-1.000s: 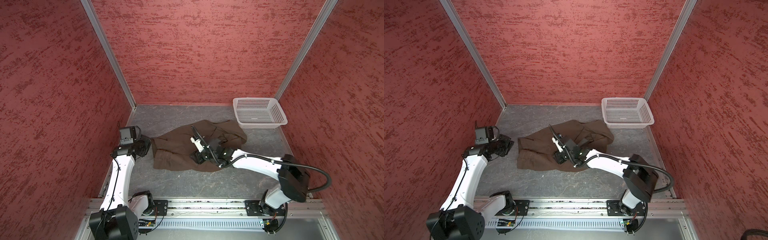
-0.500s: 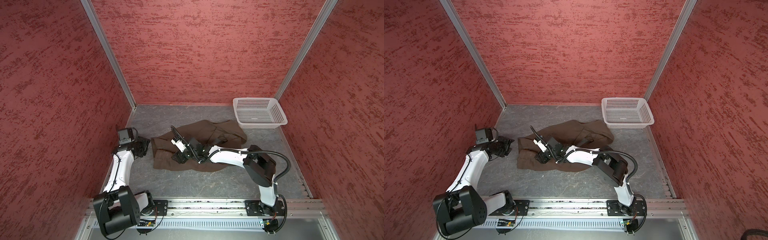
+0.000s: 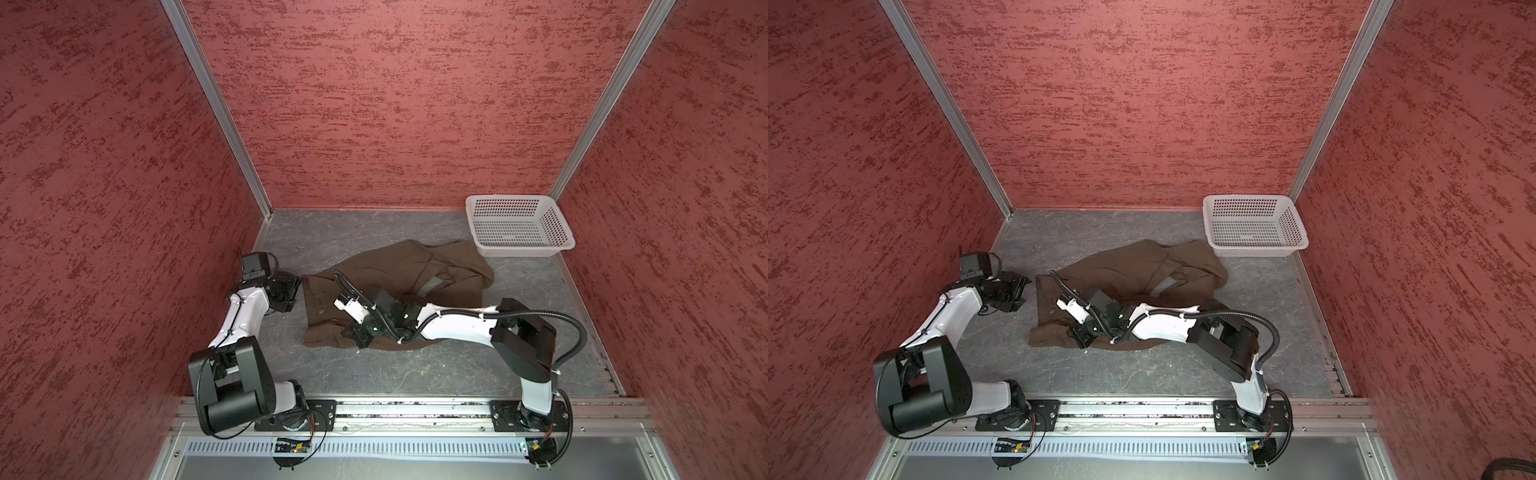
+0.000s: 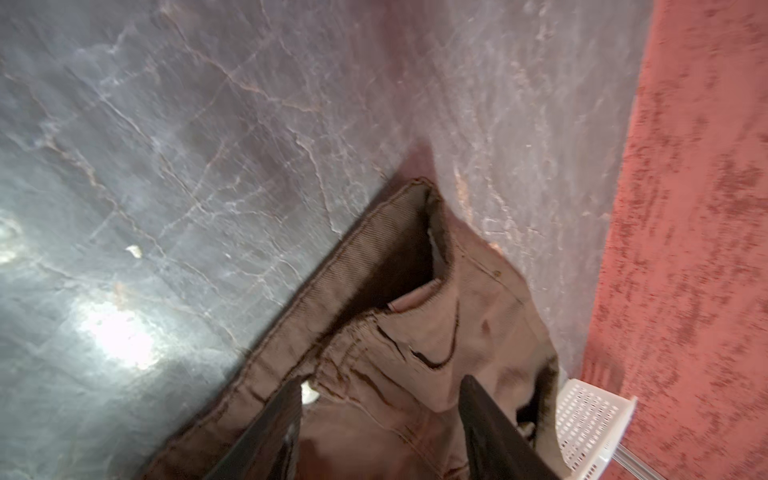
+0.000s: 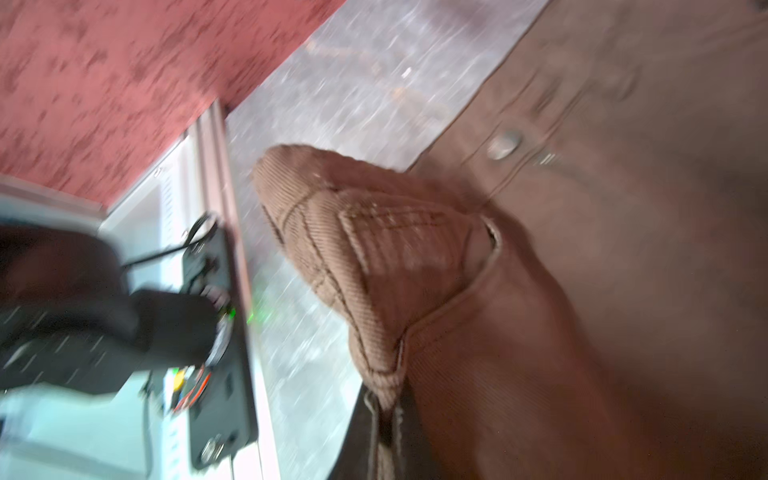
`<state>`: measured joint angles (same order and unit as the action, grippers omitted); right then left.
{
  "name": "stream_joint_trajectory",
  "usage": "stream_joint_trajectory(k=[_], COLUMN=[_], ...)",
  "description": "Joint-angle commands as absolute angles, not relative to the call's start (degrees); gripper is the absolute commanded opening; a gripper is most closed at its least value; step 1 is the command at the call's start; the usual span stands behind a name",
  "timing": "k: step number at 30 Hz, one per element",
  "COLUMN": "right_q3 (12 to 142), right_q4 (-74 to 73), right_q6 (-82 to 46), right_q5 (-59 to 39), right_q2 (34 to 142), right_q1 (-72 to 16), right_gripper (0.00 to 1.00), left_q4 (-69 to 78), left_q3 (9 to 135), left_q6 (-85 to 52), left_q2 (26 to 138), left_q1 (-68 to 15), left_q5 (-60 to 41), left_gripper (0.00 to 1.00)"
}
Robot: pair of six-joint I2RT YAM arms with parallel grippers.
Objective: Fold and stack the trousers
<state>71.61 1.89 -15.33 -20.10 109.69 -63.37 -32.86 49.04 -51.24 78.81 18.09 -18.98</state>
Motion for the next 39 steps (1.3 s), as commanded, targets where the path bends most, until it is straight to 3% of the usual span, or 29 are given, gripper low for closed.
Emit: stream_joint_trajectory(k=[1, 4, 10, 15, 17, 19, 22, 33, 34, 35, 36, 37, 39], right_q3=[69.44, 64.55, 61.62, 62.03, 61.88, 62.77, 64.70, 58.54, 57.22, 56.01, 54.64, 53.03, 50.28], right_q4=[3.64, 1.76, 0.48, 0.27, -0.06, 0.44, 3.69, 14.99, 15.52, 16.13, 16.87, 17.69, 18.66], right_q6=[-12.83, -13.66, -16.21, -17.80, -18.23, -18.50, -17.34, -17.38, -18.35, -19.10, -19.86, -20.71, -22.92], right_q5=[-21.76, -21.76, -24.48, -26.21, -25.50, -25.82, -24.62, -7.46, -6.67, -5.68, -3.65, -1.48, 0.92], right_q2=[107.30, 105.06, 103.90, 102.77, 101.53, 100.52, 98.87, 89.43, 87.85, 86.59, 84.91, 83.62, 81.00], right_q1=[-64.32, -64.51, -65.35, -65.30, -65.08, -64.33, -62.31, -45.79, -43.88, -42.47, -40.95, -39.44, -36.46], right_gripper=[0.00, 0.02, 0.34, 0.42, 0.43, 0.43, 0.44, 0.45, 0.46, 0.47, 0.48, 0.49, 0.51], left_q4=[-30.99, -30.83, -31.68, -32.60, -32.77, -33.30, -34.92, -40.35, -40.51, -40.45, -40.11, -39.97, -41.25], left_q3=[51.90, 53.69, 58.49, 63.02, 64.67, 66.59, 70.59, 85.91, 86.42, 86.65, 86.75, 86.82, 88.12], left_q6=[-48.76, -48.75, -46.58, -45.04, -44.78, -44.63, -43.73, -43.61, -43.53, -43.16, -42.27, -41.30, -39.28], left_q2=[82.11, 85.14, 92.07, 99.79, 102.47, 104.97, 107.99, 107.64, 106.92, 106.46, 105.79, 105.28, 105.41], left_q1=[16.47, 13.85, 7.66, 6.53, 6.33, 6.49, 6.77, 16.88, 17.34, 17.40, 16.99, 16.00, 13.43], left_q5=[-17.66, -15.62, -8.94, -8.15, -7.90, -8.47, -8.03, -4.29, -3.51, -3.07, -2.99, -2.88, -2.56], left_gripper=[0.63, 0.67, 0.72, 0.58, 0.43, 0.18, 0.00, 0.00, 0.07, 0.21, 0.44, 0.60, 0.70])
